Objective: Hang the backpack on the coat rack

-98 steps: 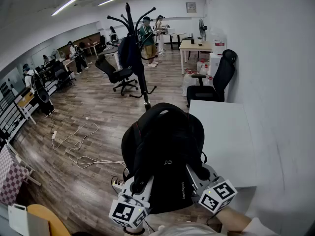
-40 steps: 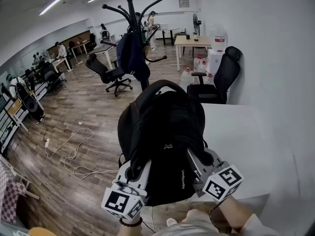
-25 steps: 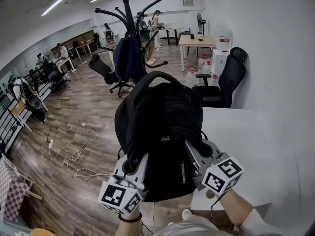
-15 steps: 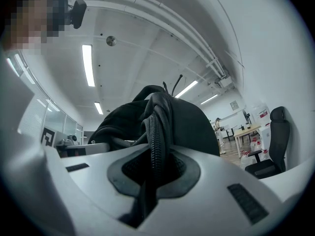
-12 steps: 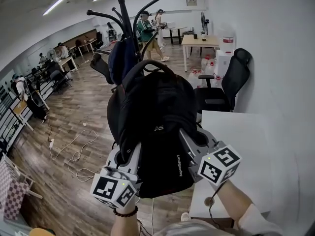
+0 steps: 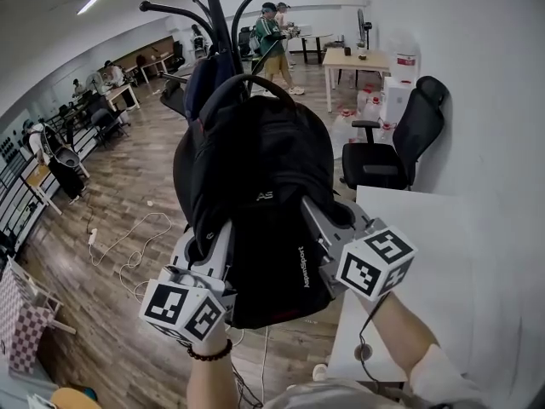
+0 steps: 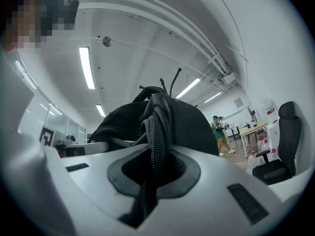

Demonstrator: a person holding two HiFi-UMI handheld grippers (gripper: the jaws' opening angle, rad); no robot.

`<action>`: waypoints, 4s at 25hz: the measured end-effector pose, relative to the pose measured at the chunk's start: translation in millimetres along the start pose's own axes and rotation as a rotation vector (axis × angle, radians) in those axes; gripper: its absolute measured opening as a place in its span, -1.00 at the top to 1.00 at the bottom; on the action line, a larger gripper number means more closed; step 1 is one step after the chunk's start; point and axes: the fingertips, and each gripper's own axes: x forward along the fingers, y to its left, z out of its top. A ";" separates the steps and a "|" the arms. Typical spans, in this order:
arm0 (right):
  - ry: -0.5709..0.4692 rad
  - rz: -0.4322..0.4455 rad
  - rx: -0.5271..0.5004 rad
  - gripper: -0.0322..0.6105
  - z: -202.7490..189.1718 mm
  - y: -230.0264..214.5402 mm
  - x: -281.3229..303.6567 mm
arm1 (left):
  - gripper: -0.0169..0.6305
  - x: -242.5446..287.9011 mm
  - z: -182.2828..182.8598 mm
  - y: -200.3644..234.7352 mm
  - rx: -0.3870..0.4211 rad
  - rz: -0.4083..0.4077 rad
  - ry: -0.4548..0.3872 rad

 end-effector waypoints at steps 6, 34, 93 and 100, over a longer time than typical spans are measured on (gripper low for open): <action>0.014 -0.007 0.007 0.79 -6.1 -17.8 24.2 | 0.86 21.7 -9.8 20.5 -0.014 0.027 0.018; -0.009 -0.116 -0.071 0.79 -76.3 -63.9 52.6 | 0.85 67.3 -102.0 53.1 0.092 0.165 -0.022; 0.175 -0.289 -0.094 0.81 -195.4 117.7 -356.9 | 0.89 -300.8 -175.9 -155.5 -0.081 0.217 0.050; 0.182 -0.262 -0.065 0.85 -200.6 116.4 -365.4 | 0.90 -306.2 -183.7 -175.6 -0.053 0.205 0.052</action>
